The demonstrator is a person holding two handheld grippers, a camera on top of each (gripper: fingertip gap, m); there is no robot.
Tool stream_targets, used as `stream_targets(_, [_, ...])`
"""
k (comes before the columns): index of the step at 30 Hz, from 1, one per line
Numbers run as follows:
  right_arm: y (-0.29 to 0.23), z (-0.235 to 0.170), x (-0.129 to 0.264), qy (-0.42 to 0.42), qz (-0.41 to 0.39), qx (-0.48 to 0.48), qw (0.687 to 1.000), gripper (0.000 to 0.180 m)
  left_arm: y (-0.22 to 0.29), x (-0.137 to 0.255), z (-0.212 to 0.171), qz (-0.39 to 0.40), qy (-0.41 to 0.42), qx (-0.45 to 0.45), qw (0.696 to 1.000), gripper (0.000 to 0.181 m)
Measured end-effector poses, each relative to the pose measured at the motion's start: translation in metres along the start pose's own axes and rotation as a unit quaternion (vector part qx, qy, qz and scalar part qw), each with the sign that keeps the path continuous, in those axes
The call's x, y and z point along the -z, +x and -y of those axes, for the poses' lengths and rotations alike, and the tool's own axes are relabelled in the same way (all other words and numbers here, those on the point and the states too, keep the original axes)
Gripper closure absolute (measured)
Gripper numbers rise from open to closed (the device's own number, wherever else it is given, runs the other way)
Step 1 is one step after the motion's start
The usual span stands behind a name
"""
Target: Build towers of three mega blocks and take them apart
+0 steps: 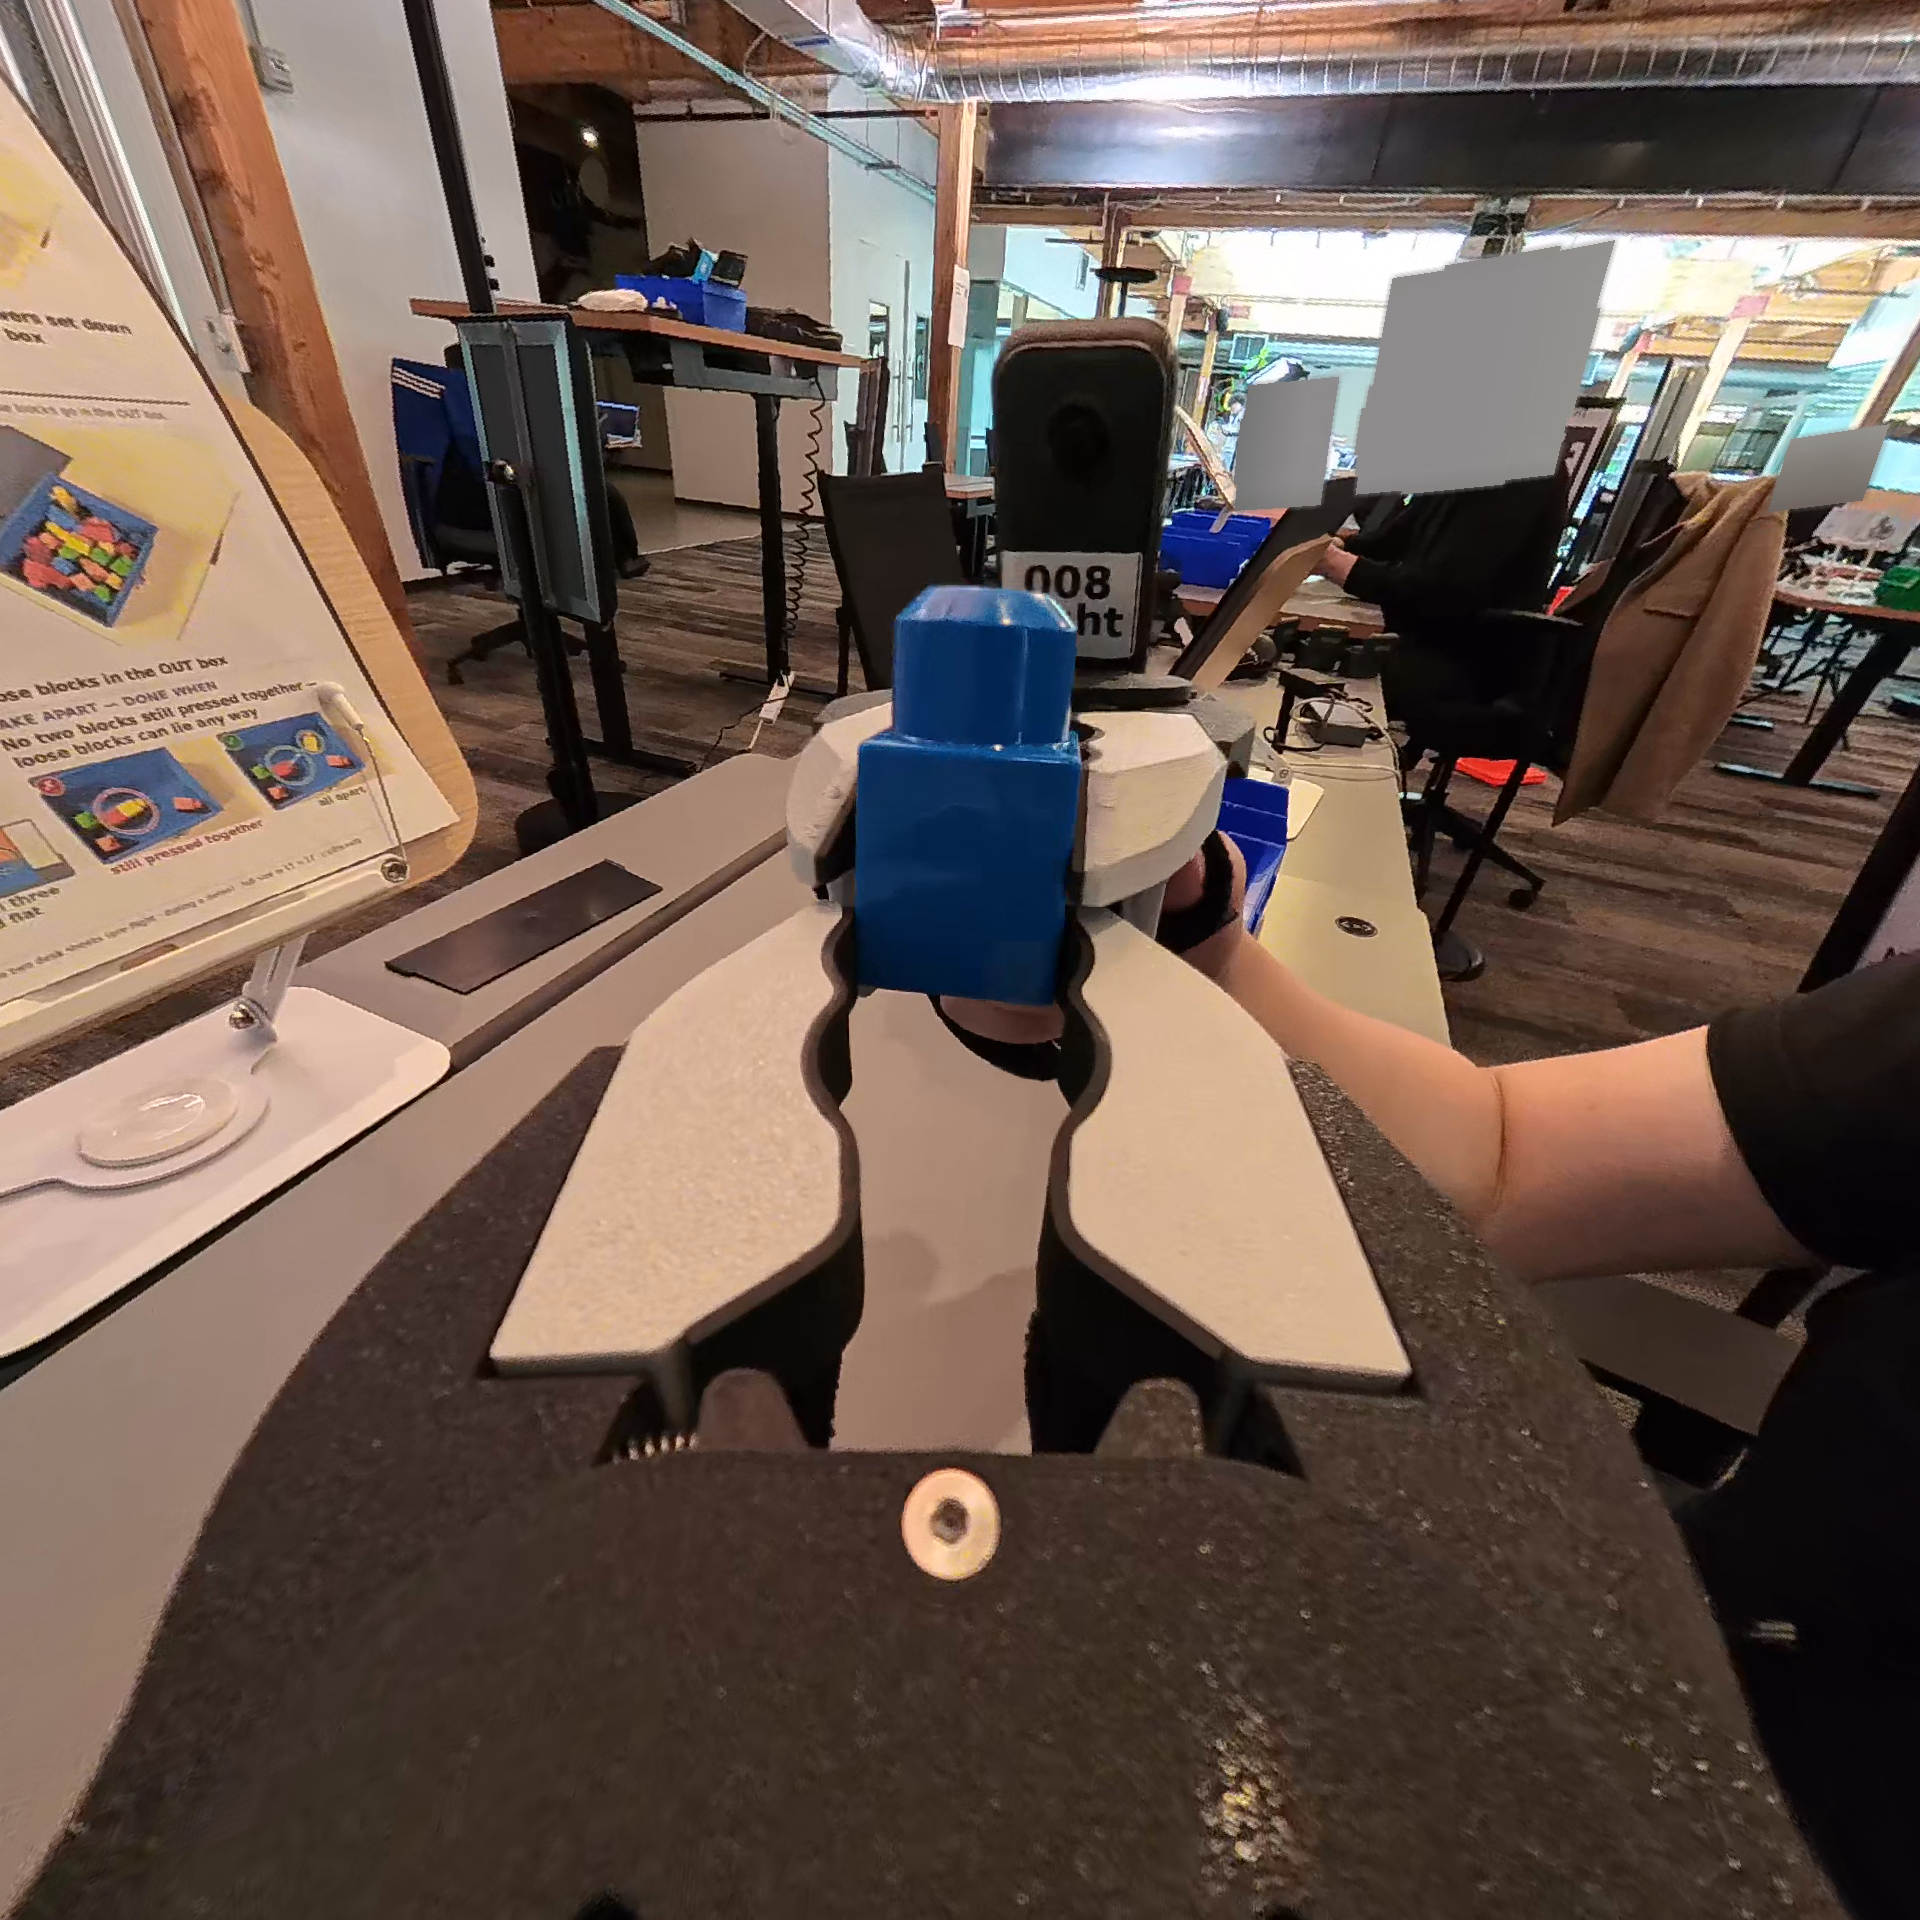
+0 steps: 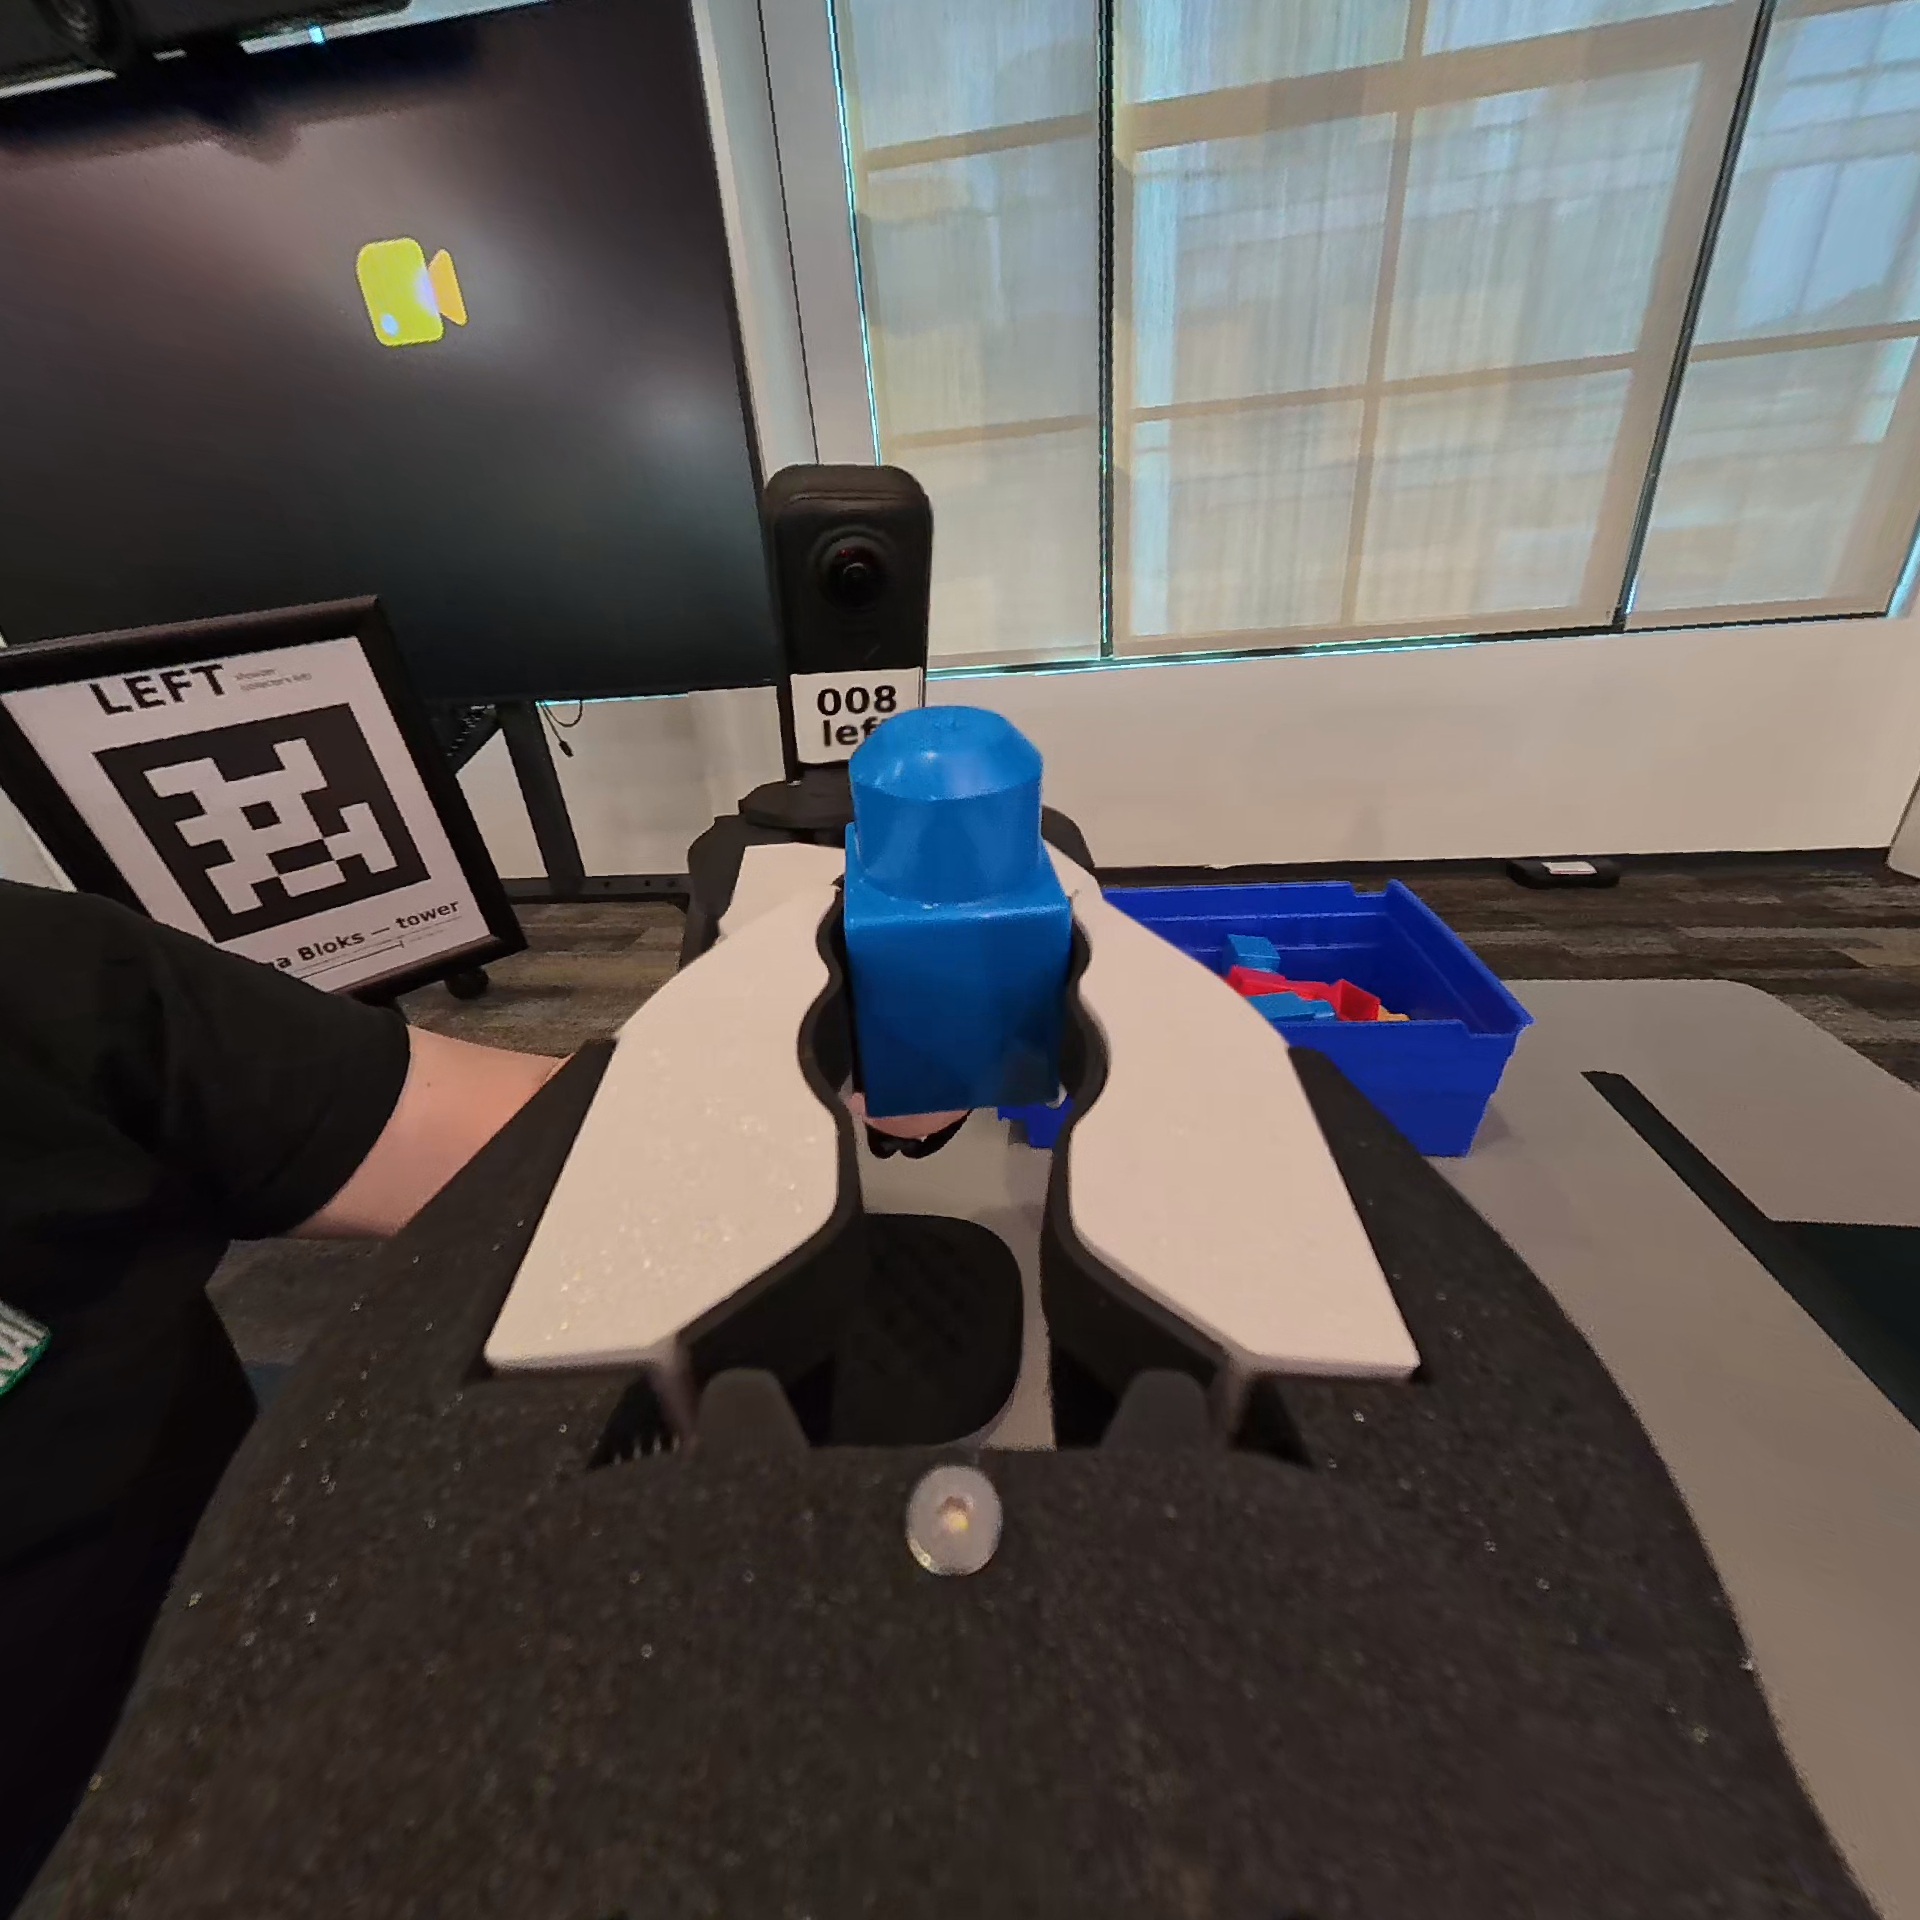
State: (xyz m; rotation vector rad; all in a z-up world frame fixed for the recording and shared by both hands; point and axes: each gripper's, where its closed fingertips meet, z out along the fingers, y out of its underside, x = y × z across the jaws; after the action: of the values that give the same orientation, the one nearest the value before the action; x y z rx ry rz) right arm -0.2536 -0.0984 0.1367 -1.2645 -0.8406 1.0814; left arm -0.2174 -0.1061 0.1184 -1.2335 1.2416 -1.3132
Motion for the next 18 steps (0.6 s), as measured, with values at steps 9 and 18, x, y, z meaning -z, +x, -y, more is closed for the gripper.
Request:
stream_targets(9, [0.005, 0.014, 0.012, 0.035, -0.007, -0.011, 0.999, 0.144, -0.005, 0.017, -0.004, 0.032, -0.014, -0.003, 0.999, 0.128])
stream_targets(18, [0.036, 0.036, 0.074, 0.028, -0.094, 0.01, 0.995, 0.144, -0.145, 0.273, -0.052, 0.478, -0.216, -0.033, 0.851, 0.142])
